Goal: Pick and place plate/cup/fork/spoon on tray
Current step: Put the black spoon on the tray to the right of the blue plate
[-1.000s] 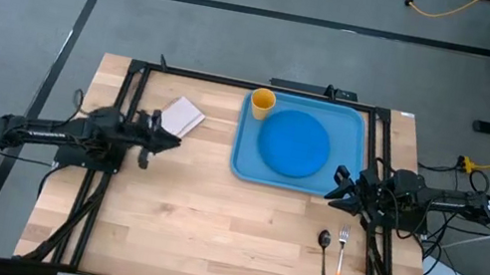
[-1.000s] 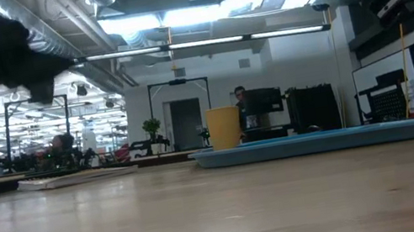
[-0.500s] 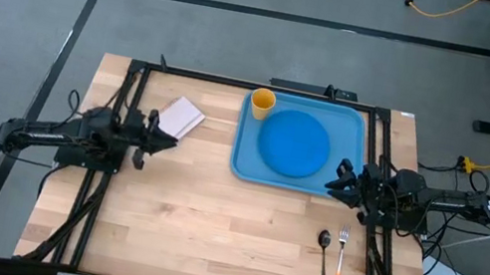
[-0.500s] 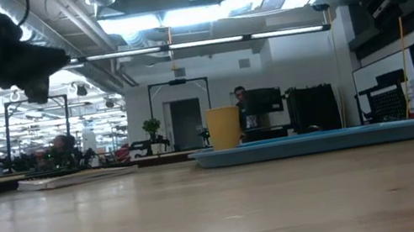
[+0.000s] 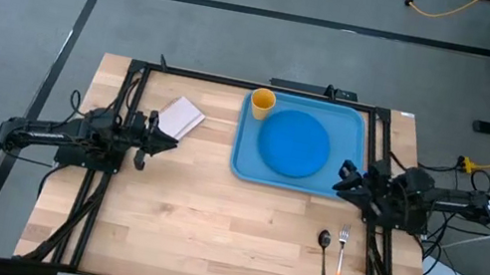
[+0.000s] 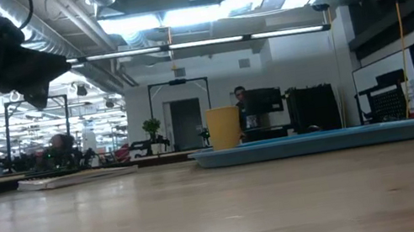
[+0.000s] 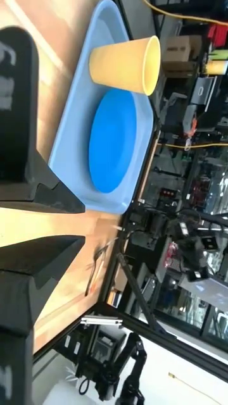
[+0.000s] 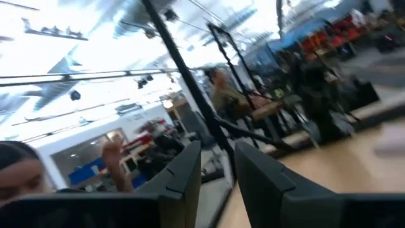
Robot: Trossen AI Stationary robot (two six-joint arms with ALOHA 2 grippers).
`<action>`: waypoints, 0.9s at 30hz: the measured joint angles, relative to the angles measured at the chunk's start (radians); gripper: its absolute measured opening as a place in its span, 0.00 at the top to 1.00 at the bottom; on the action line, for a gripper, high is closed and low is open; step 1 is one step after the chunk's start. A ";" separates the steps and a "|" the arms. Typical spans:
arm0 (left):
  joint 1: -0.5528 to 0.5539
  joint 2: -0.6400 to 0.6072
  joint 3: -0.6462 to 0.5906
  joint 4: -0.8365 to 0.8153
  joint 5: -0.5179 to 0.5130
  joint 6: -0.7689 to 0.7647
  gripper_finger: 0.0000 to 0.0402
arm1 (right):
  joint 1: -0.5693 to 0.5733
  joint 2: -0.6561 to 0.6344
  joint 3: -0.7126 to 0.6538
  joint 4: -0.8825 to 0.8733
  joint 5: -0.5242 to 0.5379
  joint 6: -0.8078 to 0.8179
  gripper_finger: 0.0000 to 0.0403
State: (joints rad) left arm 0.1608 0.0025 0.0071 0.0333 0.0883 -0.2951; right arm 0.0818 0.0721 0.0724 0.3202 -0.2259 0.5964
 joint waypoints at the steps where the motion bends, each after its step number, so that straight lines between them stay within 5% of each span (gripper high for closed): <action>1: 0.000 0.000 0.000 0.001 0.000 0.000 0.85 | 0.000 0.003 0.022 0.000 -0.013 -0.007 0.75; 8: 0.000 0.000 0.000 0.002 0.001 0.000 0.85 | 0.011 0.117 0.167 -0.126 -0.112 0.029 0.75; 17: 0.000 0.000 0.000 0.002 0.002 0.000 0.85 | 0.168 0.541 0.374 -0.305 -0.239 0.208 0.75; 27: 0.000 0.000 0.000 0.004 0.002 0.000 0.85 | 0.353 0.947 0.615 -0.556 -0.146 0.420 0.75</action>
State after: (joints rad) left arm 0.1608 0.0025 0.0071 0.0372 0.0906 -0.2953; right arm 0.4349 1.0192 0.6873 -0.2362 -0.3715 1.0166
